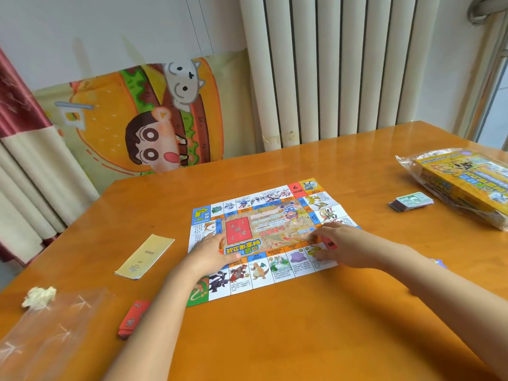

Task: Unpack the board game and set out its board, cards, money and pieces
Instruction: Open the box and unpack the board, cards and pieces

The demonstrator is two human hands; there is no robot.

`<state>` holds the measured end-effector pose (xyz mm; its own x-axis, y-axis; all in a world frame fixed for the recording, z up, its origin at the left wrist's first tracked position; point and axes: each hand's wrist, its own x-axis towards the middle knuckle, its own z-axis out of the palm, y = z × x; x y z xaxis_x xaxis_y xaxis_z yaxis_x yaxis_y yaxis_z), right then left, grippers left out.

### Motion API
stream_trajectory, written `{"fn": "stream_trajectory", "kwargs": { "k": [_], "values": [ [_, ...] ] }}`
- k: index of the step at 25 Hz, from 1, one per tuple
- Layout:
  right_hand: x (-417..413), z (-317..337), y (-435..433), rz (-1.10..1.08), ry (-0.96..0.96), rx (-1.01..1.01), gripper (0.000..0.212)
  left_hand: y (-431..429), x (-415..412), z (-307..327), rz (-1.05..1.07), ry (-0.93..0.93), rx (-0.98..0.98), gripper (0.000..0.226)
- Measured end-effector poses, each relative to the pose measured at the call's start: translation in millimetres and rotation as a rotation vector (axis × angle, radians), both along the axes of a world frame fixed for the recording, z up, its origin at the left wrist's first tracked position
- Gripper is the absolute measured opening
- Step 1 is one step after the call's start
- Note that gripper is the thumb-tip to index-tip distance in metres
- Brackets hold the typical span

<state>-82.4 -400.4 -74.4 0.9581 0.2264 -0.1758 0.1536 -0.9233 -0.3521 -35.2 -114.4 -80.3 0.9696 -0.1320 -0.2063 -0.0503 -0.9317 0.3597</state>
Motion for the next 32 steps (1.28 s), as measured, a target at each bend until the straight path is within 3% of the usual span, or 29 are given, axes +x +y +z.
{"fn": "stream_trajectory", "kwargs": {
  "k": [9,12,14,17,18,20,22,23,24,26,28,30,32],
  "values": [
    [19.0,14.8,28.2,0.035,0.067,-0.217,0.043,-6.1,10.5,-16.2,0.020,-0.055,0.121,0.078],
    [38.5,19.9,49.9,0.071,0.139,-0.256,0.069,-15.5,5.8,-15.8,0.033,-0.146,0.213,0.060],
    [70.7,22.8,49.0,-0.026,0.191,-0.188,0.082,-24.9,3.4,-14.2,0.006,-0.250,0.122,0.037],
    [114.0,20.9,51.0,-0.134,0.158,-0.251,0.053,-46.0,-7.5,-12.6,-0.100,-0.264,-0.224,0.035],
    [126.4,15.6,54.0,-0.201,0.147,-0.279,0.060,-51.0,-10.7,-11.4,-0.126,-0.209,-0.381,0.036],
    [150.3,4.3,62.2,-0.413,0.251,-0.263,0.112,-50.4,-11.5,-10.1,-0.111,-0.200,-0.576,0.041],
    [170.2,-6.1,75.0,-0.493,0.313,-0.183,0.144,-38.4,-4.5,-8.1,-0.025,-0.342,-0.506,0.039],
    [170.6,-7.4,78.3,-0.443,0.279,-0.193,0.147,-31.0,-0.8,-8.3,0.033,-0.389,-0.456,0.038],
    [171.7,-6.8,78.7,-0.317,0.227,-0.169,0.136,-23.1,2.4,-8.6,0.075,-0.405,-0.411,0.038],
    [164.3,9.5,79.7,-0.066,0.115,-0.143,0.086,-9.5,8.6,-11.3,0.099,-0.424,-0.330,0.039],
    [163.6,20.7,74.3,0.095,0.081,-0.173,0.062,-1.0,12.0,-12.9,0.103,-0.436,-0.244,0.039],
    [164.0,25.0,72.5,0.075,0.006,-0.175,0.055,0.6,11.6,-13.9,0.097,-0.390,-0.203,0.041],
    [166.6,19.8,71.7,-0.101,-0.162,-0.167,0.045,-2.6,9.4,-14.9,0.048,-0.291,-0.221,0.045]
  ]
}}
